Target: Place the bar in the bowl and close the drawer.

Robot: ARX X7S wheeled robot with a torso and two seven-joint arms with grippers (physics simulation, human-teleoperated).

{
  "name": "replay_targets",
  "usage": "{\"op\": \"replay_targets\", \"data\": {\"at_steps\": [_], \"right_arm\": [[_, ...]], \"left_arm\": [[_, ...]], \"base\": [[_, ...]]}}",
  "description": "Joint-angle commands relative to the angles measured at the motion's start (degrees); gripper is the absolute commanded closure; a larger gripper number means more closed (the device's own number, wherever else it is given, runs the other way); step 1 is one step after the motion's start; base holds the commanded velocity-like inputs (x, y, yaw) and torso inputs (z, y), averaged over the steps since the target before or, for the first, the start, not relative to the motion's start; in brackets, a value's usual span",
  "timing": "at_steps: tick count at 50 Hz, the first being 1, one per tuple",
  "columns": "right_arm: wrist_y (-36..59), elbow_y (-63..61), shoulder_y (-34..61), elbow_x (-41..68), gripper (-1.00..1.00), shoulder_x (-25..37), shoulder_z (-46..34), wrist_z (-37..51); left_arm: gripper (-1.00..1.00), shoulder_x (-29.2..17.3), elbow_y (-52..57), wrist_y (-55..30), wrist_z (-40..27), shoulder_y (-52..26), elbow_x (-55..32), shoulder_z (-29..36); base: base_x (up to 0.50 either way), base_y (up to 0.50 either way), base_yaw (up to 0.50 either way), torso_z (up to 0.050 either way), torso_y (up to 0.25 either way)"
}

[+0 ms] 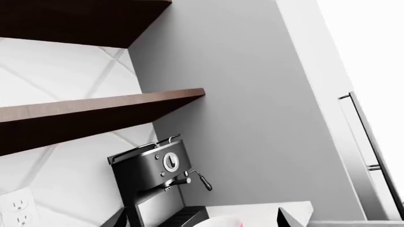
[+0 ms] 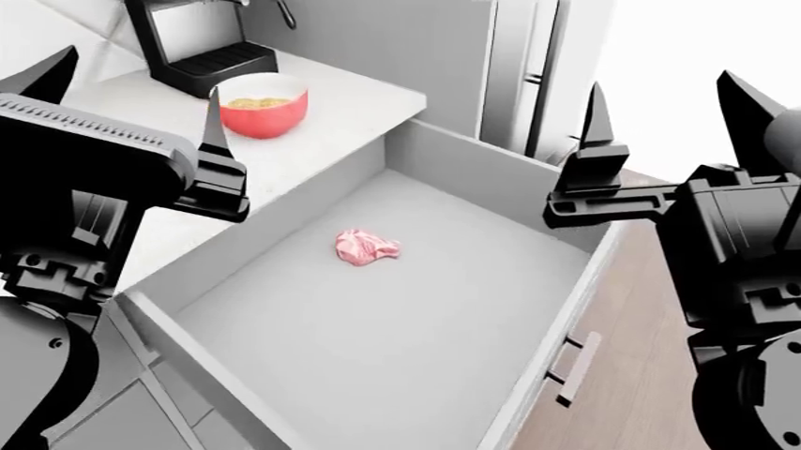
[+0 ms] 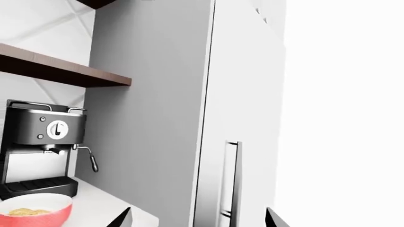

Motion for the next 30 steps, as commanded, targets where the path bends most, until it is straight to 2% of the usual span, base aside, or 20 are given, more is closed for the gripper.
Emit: {"op": "replay_targets", "data": {"at_steps": [1, 15, 30], "right_arm": [[0.6, -0.5, 0.5, 0.0, -1.00, 0.3, 0.4, 0.0], [1.0, -1.2, 0.8, -0.1, -1.00, 0.8, 0.8, 0.1], [1.2, -1.4, 0.7, -0.4, -1.00, 0.8, 1.1, -0.2]], "left_arm": [[-1.00, -0.1, 0.1, -0.1, -0.3, -0.2, -0.1, 0.1], [-1.00, -0.4, -0.2, 0.6, -0.5, 0.1, 0.2, 0.7], [-1.00, -0.9, 0.1, 0.7, -0.7, 0.5, -0.1, 0.4]], "base": [[0.31, 0.15, 0.00, 0.000, 0.000], [0.18, 0.06, 0.00, 0.000, 0.000], [0.22, -0.07, 0.00, 0.000, 0.000]]}}
